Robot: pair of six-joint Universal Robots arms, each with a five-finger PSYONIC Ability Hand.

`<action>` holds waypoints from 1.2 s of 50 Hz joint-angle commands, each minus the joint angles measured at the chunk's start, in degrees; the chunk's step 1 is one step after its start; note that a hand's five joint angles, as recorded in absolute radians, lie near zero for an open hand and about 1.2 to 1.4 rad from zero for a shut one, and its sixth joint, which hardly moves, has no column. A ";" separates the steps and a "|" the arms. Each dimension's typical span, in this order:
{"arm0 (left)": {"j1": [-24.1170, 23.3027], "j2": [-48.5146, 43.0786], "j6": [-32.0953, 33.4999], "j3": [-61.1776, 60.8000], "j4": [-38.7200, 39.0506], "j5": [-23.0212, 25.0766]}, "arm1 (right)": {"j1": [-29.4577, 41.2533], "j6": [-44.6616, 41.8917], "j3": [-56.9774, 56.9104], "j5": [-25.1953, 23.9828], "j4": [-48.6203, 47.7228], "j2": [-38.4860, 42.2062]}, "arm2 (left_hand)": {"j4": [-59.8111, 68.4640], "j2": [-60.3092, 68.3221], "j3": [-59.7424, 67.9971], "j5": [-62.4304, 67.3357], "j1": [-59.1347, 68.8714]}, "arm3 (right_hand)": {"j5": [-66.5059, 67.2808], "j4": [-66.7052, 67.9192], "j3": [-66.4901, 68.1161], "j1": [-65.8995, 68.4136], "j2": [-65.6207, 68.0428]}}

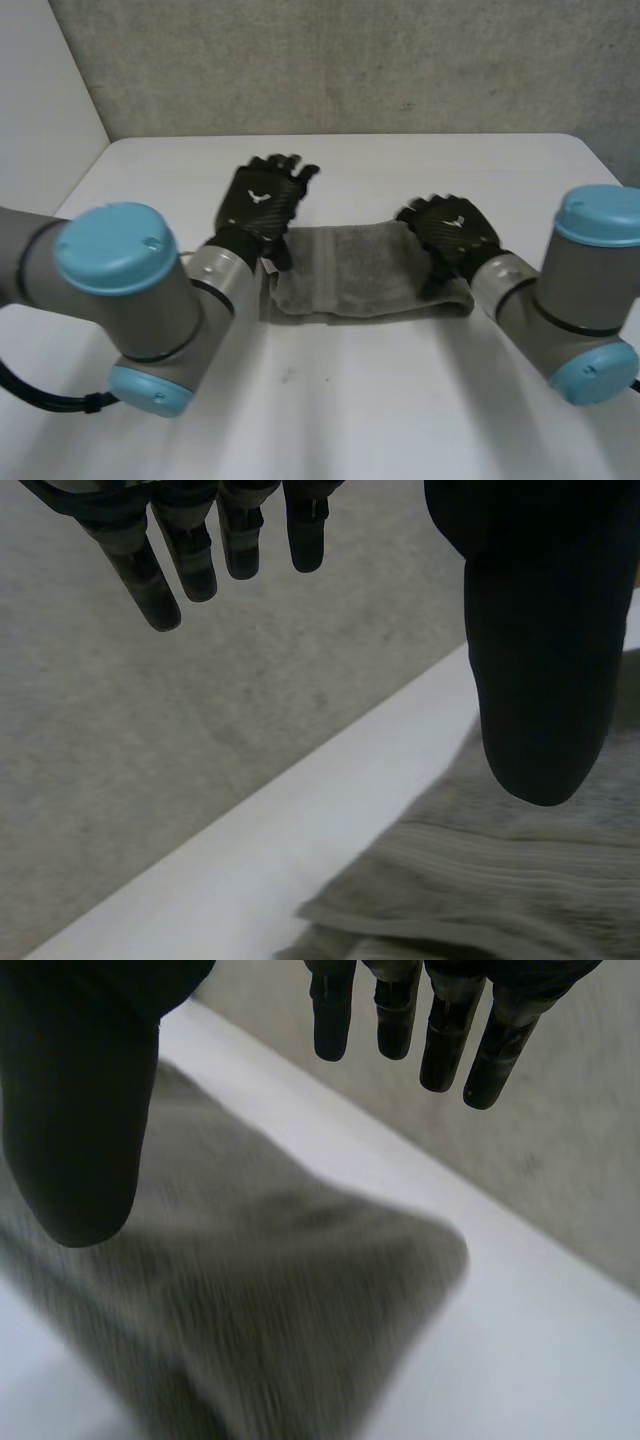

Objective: Fold the towel.

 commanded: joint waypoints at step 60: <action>-2.56 -1.02 -9.29 5.97 -8.13 -5.30 | 6.33 20.20 -16.08 -6.05 9.56 6.66 | 1.98 2.08 2.03 -0.08 1.86 | -3.20 -3.25 -2.15 -1.65 -2.52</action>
